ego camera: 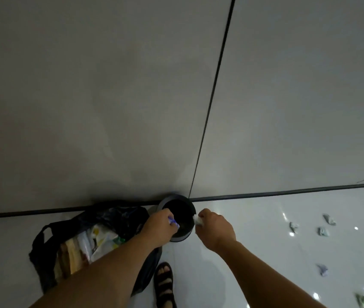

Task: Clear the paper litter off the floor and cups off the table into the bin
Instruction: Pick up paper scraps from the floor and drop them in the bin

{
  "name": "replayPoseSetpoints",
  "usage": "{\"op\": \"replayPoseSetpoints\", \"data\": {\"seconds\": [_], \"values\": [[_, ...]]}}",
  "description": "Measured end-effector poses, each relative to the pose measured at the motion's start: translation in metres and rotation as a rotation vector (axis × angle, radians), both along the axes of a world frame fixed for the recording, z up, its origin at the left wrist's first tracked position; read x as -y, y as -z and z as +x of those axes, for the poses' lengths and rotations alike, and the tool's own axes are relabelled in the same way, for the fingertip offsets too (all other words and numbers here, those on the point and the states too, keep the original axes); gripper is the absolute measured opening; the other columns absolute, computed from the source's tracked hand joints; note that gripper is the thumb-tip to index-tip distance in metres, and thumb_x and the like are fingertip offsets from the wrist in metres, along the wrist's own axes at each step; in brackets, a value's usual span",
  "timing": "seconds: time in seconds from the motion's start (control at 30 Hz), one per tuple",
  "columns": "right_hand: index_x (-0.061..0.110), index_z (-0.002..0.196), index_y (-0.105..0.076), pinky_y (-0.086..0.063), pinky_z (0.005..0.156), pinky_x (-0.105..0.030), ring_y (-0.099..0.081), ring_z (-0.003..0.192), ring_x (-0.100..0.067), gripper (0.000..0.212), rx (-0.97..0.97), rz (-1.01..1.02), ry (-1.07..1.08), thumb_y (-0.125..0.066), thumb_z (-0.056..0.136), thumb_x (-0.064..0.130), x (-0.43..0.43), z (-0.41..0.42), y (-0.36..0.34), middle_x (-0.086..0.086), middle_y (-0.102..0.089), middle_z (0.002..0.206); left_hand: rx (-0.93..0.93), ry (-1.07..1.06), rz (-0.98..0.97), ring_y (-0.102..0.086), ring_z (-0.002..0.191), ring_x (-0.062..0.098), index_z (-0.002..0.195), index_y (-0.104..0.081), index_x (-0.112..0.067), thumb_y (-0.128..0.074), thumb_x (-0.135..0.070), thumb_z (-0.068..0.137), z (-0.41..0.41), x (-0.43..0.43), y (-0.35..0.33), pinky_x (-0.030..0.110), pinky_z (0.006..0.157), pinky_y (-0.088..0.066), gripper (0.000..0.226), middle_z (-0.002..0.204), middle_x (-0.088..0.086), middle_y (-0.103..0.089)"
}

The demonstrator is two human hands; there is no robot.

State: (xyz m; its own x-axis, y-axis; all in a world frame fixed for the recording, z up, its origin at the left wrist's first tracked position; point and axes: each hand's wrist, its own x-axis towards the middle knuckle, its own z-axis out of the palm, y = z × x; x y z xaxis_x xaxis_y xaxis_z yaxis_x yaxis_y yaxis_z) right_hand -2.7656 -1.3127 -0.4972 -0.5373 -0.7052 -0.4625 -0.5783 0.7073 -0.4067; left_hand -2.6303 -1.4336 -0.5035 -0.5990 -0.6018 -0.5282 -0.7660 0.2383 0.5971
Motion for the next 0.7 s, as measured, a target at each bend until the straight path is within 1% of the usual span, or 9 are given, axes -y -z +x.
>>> {"op": "replayPoseSetpoints", "data": {"seconds": [0.03,0.13,0.27,0.33,0.4,0.47,0.53,0.63,0.7], "values": [[0.024,0.116,-0.055,-0.049,0.073,-0.027,-0.06,0.088,-0.017,0.025,0.016,0.01,0.006,-0.053,0.095,0.037,0.013,-0.004,0.019,0.001,-0.066,0.103,0.002,-0.005,0.011,-0.053,0.082,0.007,0.089,-0.052,-0.024,-0.063,-0.02,0.088,-0.007,0.013,0.017,0.009,0.059,-0.035,0.012,0.094,-0.003,-0.056],[0.022,0.117,-0.054,-0.053,0.081,-0.032,-0.062,0.096,-0.021,0.026,0.076,0.051,0.006,-0.052,0.096,0.037,0.044,-0.015,0.082,-0.002,-0.066,0.107,0.033,-0.013,0.073,-0.052,0.082,0.007,0.094,-0.054,-0.021,-0.064,-0.02,0.088,-0.024,0.042,0.078,0.01,0.064,-0.037,0.012,0.092,-0.005,-0.054],[0.021,0.122,-0.052,-0.053,0.085,-0.033,-0.061,0.099,-0.022,0.029,0.137,0.092,0.056,-0.054,0.096,0.033,0.073,-0.03,0.174,-0.004,-0.065,0.109,0.095,-0.039,0.122,-0.052,0.081,0.008,0.094,-0.055,-0.017,-0.066,-0.02,0.087,-0.043,0.073,0.17,0.005,0.056,-0.035,0.013,0.081,-0.013,-0.053],[0.02,0.122,-0.052,-0.054,0.085,-0.036,-0.062,0.1,-0.024,0.03,0.145,0.09,0.094,-0.053,0.096,0.033,0.084,-0.037,0.216,-0.005,-0.065,0.11,0.1,-0.089,0.126,-0.053,0.088,0.011,0.106,-0.058,-0.014,-0.069,-0.026,0.086,-0.055,0.084,0.211,0.013,0.068,-0.039,0.026,0.09,-0.008,-0.056],[0.021,0.128,-0.049,-0.054,0.085,-0.037,-0.062,0.102,-0.025,0.037,0.178,0.076,0.15,-0.056,0.094,0.035,0.09,-0.04,0.249,-0.005,-0.064,0.113,0.106,-0.131,0.153,-0.053,0.093,0.014,0.109,-0.055,-0.015,-0.069,-0.03,0.085,-0.063,0.088,0.244,0.022,0.078,-0.038,0.032,0.098,-0.004,-0.055],[0.022,0.136,-0.044,-0.053,0.087,-0.037,-0.061,0.108,-0.026,0.05,0.232,0.062,0.185,-0.06,0.092,0.038,0.089,-0.039,0.274,-0.005,-0.061,0.122,0.103,-0.152,0.172,-0.051,0.084,0.014,0.091,-0.051,-0.019,-0.067,-0.032,0.086,-0.069,0.089,0.266,0.024,0.071,-0.037,0.021,0.087,-0.005,-0.053],[0.022,0.141,-0.039,-0.05,0.09,-0.038,-0.057,0.114,-0.027,0.057,0.282,0.076,0.181,-0.061,0.091,0.039,0.082,-0.038,0.288,-0.006,-0.055,0.131,0.088,-0.16,0.162,-0.045,0.069,0.015,0.071,-0.041,-0.024,-0.065,-0.031,0.087,-0.069,0.088,0.279,0.027,0.06,-0.034,0.029,0.069,-0.007,-0.045],[0.022,0.144,-0.035,-0.048,0.094,-0.039,-0.054,0.118,-0.028,0.06,0.311,0.106,0.185,-0.057,0.092,0.039,0.069,-0.043,0.294,-0.006,-0.049,0.138,0.099,-0.162,0.163,-0.041,0.058,0.008,0.065,-0.034,-0.03,-0.061,-0.03,0.09,-0.07,0.087,0.277,0.026,0.06,-0.033,0.037,0.062,-0.011,-0.041],[0.023,0.146,-0.032,-0.048,0.095,-0.04,-0.052,0.12,-0.027,0.062,0.312,0.126,0.198,-0.057,0.092,0.041,0.06,-0.051,0.288,-0.005,-0.046,0.14,0.113,-0.123,0.134,-0.038,0.053,0.01,0.063,-0.035,-0.025,-0.06,-0.03,0.09,-0.075,0.084,0.268,0.027,0.052,-0.029,0.037,0.057,-0.008,-0.038]]}}
